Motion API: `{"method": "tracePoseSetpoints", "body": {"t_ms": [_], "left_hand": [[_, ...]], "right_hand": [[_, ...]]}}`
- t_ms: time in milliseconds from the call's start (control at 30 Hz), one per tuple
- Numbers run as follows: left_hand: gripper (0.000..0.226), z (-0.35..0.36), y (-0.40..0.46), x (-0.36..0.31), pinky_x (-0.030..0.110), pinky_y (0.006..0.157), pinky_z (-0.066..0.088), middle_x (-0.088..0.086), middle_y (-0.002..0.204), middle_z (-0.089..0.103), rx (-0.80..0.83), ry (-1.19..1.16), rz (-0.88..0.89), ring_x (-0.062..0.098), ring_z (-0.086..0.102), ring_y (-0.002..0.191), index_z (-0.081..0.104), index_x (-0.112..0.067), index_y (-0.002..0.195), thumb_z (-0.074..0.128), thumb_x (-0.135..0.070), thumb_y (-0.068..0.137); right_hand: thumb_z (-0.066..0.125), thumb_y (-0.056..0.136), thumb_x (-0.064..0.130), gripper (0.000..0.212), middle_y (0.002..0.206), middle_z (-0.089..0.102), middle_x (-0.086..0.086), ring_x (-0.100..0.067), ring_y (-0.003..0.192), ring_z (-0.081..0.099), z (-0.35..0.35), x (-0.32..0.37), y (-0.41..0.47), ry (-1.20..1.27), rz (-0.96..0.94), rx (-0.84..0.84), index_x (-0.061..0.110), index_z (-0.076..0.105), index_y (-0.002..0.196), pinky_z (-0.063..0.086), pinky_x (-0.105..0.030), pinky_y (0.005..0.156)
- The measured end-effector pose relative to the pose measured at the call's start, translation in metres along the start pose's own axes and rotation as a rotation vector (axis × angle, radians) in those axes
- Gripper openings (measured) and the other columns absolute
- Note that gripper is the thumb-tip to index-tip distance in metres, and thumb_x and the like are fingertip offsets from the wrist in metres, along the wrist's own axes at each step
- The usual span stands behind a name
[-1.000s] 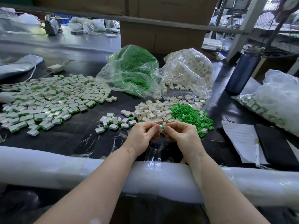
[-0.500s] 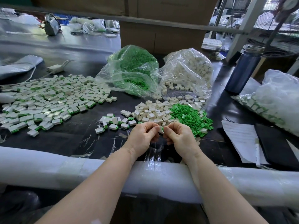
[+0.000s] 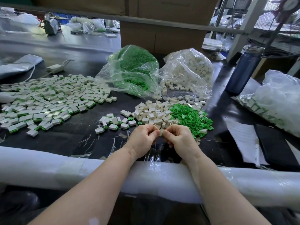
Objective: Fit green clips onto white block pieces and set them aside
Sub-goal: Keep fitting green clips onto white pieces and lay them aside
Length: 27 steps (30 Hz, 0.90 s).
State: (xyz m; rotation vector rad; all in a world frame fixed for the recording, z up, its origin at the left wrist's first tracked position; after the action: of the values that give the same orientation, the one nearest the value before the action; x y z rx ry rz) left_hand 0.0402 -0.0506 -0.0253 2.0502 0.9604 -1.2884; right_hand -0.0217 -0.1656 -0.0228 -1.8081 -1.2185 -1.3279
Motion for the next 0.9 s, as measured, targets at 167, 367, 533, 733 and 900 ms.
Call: {"method": "tracePoseSetpoints", "body": {"t_ms": [167, 367, 533, 733, 900], "left_hand": [[0.02, 0.0011, 0.0011, 0.0003, 0.02, 0.059, 0.036, -0.014, 0.054, 0.05, 0.008, 0.02, 0.02, 0.004, 0.045, 0.055, 0.06, -0.024, 0.072, 0.058, -0.017, 0.091], [0.019, 0.0005, 0.0029, 0.0005, 0.02, 0.063, 0.045, -0.009, 0.066, 0.062, -0.018, -0.112, 0.033, 0.0, 0.055, 0.058, 0.063, -0.024, 0.076, 0.056, -0.015, 0.091], [0.009, 0.0018, 0.0034, 0.0006, 0.009, 0.053, 0.043, -0.003, 0.071, 0.061, -0.03, -0.189, 0.023, -0.006, 0.055, 0.051, 0.061, -0.015, 0.089, 0.056, -0.008, 0.091], [0.018, 0.0008, 0.0036, -0.001, 0.013, 0.053, 0.044, 0.002, 0.069, 0.057, -0.044, -0.137, 0.022, 0.0, 0.053, 0.051, 0.052, -0.025, 0.081, 0.056, -0.011, 0.091], [0.015, 0.0007, 0.0037, 0.0, 0.021, 0.062, 0.049, 0.001, 0.069, 0.058, -0.064, -0.099, 0.02, 0.01, 0.055, 0.061, 0.054, -0.023, 0.082, 0.054, -0.012, 0.092]], "right_hand": [[0.062, 0.087, 0.009, 0.022, 0.056, 0.053, 0.0, -0.009, 0.049, 0.045, 0.0008, -0.0007, -0.0002, 0.01, 0.004, 0.019, 0.015, 0.06, 0.065, 0.041, -0.021, 0.049], [0.062, 0.086, 0.004, 0.008, 0.066, 0.058, -0.004, -0.004, 0.054, 0.054, 0.0001, 0.0002, 0.001, 0.141, -0.018, -0.036, -0.004, 0.063, 0.083, 0.046, -0.016, 0.051], [0.061, 0.086, 0.0, 0.006, 0.076, 0.062, -0.015, -0.013, 0.062, 0.058, -0.0007, 0.0017, -0.0007, 0.189, -0.01, -0.043, 0.006, 0.061, 0.088, 0.048, -0.015, 0.052], [0.059, 0.087, -0.001, 0.013, 0.071, 0.061, -0.008, -0.008, 0.06, 0.058, -0.0011, 0.0023, -0.0004, 0.18, -0.015, -0.037, 0.009, 0.06, 0.079, 0.049, -0.015, 0.051], [0.055, 0.089, -0.003, 0.018, 0.066, 0.061, -0.004, 0.0, 0.051, 0.059, 0.0004, 0.0016, 0.0012, 0.228, -0.001, -0.036, 0.009, 0.06, 0.077, 0.047, -0.014, 0.049]]}}
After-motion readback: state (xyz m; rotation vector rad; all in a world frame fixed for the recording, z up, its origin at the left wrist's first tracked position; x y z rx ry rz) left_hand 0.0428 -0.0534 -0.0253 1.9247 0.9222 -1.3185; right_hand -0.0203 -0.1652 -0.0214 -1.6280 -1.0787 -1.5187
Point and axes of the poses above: each hand's wrist, its own y-axis towards the middle knuckle, its own z-axis out of the palm, x = y × z, the point moved 5 cm from there along y, towards the middle knuckle
